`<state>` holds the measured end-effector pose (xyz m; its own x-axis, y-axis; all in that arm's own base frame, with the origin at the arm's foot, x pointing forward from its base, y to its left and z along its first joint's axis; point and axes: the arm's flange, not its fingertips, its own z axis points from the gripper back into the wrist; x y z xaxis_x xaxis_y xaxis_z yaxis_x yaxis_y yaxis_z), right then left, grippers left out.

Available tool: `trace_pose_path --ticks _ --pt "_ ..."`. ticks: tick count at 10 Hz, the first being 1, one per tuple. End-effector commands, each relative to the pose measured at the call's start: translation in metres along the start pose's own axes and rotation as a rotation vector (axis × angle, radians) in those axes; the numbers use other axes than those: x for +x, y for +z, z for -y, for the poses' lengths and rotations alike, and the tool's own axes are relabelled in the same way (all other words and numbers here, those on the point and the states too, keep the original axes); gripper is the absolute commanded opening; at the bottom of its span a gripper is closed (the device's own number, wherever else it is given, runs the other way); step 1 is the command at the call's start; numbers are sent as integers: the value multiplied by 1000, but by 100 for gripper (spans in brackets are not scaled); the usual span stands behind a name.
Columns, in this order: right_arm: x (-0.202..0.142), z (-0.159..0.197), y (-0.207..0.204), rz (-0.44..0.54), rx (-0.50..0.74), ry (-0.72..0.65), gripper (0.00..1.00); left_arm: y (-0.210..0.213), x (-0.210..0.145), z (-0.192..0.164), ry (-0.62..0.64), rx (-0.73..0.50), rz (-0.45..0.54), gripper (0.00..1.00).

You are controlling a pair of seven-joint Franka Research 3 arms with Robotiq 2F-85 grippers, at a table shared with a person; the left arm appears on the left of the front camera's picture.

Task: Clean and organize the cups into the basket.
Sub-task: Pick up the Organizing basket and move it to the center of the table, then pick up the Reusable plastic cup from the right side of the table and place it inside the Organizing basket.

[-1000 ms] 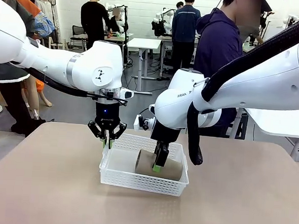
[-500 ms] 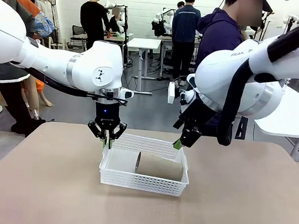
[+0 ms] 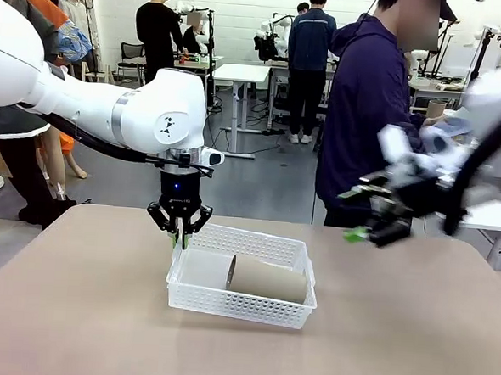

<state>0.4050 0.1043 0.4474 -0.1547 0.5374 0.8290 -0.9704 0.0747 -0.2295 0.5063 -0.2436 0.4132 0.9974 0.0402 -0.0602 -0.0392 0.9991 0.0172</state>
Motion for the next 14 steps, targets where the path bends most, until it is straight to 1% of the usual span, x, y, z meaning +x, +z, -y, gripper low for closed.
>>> trace_pose_path --ticks 1,3,5,6,8,11,12,13,14 --pt "-78 -2 14 1 74 -2 100 0 -1 1 11 -1 4 0" --pt "-95 -3 28 54 57 -15 100 0 -1 1 11 -1 4 0" --pt "-133 -5 50 165 45 -52 100 0 -1 1 11 -1 4 0" --pt "-148 -9 59 201 29 -74 100 0 -1 1 11 -1 4 0" --pt "-167 -23 79 253 -21 -105 100 0 -1 1 11 -1 4 0" --pt "-179 -45 99 300 -80 -134 100 0 -1 1 11 -1 4 0" --pt "-179 -48 100 301 -92 -137 100 0 -1 1 11 -1 4 0" --pt "-179 -36 102 258 -38 -152 100 0 -1 1 11 -1 4 0" --pt "-179 -36 102 258 -38 -152 100 0 -1 1 11 -1 4 0"
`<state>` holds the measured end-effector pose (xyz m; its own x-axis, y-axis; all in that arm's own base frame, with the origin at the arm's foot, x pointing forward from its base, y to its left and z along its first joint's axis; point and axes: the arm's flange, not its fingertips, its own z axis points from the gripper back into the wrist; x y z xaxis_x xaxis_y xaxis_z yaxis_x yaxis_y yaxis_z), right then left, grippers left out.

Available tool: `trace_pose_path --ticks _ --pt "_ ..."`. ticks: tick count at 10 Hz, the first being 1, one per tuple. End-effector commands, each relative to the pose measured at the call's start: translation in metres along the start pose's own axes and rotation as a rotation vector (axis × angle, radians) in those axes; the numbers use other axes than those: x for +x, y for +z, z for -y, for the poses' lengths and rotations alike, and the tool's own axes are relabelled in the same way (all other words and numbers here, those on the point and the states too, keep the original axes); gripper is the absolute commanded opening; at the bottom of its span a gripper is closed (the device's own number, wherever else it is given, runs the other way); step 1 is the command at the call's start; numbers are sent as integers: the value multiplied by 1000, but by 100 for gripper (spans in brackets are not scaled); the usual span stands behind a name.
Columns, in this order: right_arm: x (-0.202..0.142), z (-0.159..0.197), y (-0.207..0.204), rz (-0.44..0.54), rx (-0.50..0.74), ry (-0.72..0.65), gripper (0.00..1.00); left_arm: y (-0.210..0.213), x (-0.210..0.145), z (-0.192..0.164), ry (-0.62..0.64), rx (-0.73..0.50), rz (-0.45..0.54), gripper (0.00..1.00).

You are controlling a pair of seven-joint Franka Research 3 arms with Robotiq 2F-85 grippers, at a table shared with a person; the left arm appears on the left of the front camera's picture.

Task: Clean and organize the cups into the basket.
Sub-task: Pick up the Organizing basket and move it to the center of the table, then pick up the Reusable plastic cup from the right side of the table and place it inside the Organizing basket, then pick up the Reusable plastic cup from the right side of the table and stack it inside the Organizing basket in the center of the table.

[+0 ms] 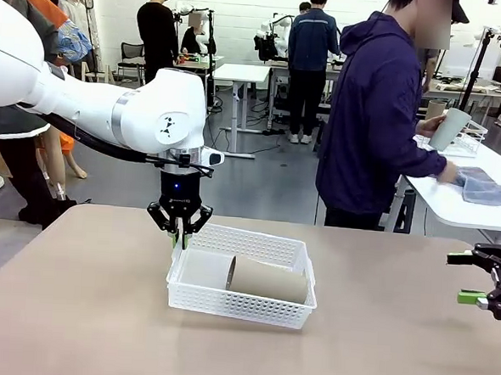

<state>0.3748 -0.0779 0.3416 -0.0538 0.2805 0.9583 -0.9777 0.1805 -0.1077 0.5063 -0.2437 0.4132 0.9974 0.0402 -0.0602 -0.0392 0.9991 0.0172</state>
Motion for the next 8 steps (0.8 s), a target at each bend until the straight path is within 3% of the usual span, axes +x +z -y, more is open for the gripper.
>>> trace_pose_path --ticks 1,8 --pt "1 4 -4 -7 9 3 100 0 -1 1 11 -1 4 0" --pt "1 4 -4 -7 9 3 100 0 -1 1 11 -1 4 0"
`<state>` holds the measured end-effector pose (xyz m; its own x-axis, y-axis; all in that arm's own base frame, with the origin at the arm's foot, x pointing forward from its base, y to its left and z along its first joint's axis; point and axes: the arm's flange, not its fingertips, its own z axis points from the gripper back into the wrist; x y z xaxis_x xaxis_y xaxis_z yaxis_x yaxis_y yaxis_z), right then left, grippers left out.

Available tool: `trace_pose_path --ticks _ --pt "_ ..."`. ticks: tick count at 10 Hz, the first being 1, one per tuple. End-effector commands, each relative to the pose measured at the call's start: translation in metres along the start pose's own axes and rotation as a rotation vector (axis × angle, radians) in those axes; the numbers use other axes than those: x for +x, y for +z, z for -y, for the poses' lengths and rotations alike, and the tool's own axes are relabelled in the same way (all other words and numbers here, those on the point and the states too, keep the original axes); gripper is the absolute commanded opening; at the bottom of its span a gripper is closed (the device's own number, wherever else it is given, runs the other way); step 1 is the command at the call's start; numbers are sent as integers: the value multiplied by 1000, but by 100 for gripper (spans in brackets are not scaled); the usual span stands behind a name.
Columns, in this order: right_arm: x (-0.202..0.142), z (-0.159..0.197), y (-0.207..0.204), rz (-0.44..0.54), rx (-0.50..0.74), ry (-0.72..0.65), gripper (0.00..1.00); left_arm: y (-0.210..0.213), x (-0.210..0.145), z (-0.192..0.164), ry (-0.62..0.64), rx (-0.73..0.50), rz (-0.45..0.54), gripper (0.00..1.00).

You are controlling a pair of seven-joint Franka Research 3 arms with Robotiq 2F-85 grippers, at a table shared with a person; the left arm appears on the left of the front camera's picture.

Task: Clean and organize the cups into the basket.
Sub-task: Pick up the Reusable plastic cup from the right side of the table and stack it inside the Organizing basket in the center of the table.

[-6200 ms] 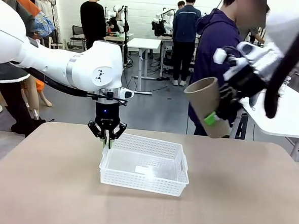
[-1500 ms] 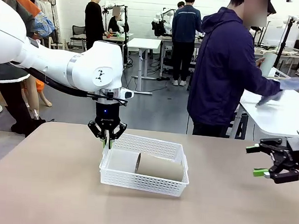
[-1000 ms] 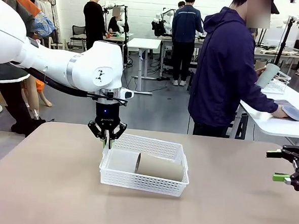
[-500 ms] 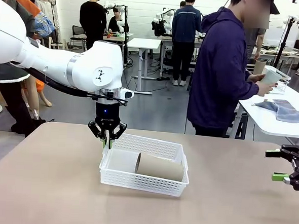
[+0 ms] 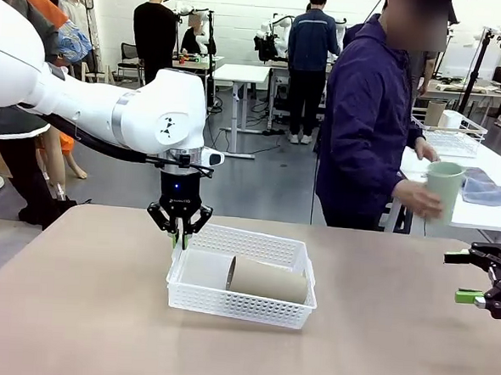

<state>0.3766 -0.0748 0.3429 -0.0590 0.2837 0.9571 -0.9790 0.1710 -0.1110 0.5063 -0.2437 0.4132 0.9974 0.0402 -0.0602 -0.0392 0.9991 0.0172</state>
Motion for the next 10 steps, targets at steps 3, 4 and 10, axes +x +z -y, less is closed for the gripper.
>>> trace_pose_path --ticks 3,4,10 --pt "-1 2 -1 -4 0 -3 100 0 -1 1 11 -1 4 0" --pt "-1 2 -1 -4 0 -3 100 0 -1 1 11 -1 4 0" --pt "-1 2 -1 -4 0 -3 100 0 -1 1 11 -1 4 0"
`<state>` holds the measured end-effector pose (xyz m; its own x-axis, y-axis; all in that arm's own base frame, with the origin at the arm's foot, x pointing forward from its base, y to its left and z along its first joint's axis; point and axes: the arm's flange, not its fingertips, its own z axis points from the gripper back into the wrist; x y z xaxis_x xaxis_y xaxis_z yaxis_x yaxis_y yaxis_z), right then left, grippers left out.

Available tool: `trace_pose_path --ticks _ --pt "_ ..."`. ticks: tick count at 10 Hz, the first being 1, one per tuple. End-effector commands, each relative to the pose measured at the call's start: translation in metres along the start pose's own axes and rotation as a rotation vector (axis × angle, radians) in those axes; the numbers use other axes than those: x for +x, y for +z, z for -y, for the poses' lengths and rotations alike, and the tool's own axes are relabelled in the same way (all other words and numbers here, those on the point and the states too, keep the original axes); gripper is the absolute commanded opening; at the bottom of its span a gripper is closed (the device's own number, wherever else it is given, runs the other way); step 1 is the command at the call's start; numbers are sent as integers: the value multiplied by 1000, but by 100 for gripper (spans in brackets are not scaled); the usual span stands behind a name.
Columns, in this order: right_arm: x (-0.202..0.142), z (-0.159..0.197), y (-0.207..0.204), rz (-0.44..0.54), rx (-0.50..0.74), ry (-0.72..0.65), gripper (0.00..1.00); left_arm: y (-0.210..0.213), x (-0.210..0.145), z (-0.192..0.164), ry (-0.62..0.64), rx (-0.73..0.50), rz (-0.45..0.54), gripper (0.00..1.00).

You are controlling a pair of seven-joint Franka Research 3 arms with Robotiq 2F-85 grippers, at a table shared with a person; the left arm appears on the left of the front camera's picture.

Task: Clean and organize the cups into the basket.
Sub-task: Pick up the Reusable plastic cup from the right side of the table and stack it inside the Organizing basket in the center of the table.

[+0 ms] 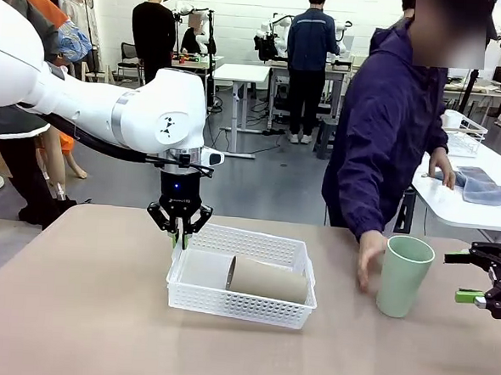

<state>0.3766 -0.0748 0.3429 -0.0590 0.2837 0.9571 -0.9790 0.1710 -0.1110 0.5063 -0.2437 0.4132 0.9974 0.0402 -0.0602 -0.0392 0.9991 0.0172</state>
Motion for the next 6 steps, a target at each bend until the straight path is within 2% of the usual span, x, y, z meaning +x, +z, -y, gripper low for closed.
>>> trace_pose_path --ticks 1,3,4,6 --pt "0 0 0 0 0 0 100 0 -1 1 11 -1 4 0" --pt "-19 13 -1 -71 -39 -39 100 0 -1 1 11 -1 4 0" --pt "-28 22 0 -101 -107 -60 100 0 -1 1 11 -1 4 0" --pt "-60 37 6 -127 -124 -139 100 0 -1 1 11 -1 4 0"
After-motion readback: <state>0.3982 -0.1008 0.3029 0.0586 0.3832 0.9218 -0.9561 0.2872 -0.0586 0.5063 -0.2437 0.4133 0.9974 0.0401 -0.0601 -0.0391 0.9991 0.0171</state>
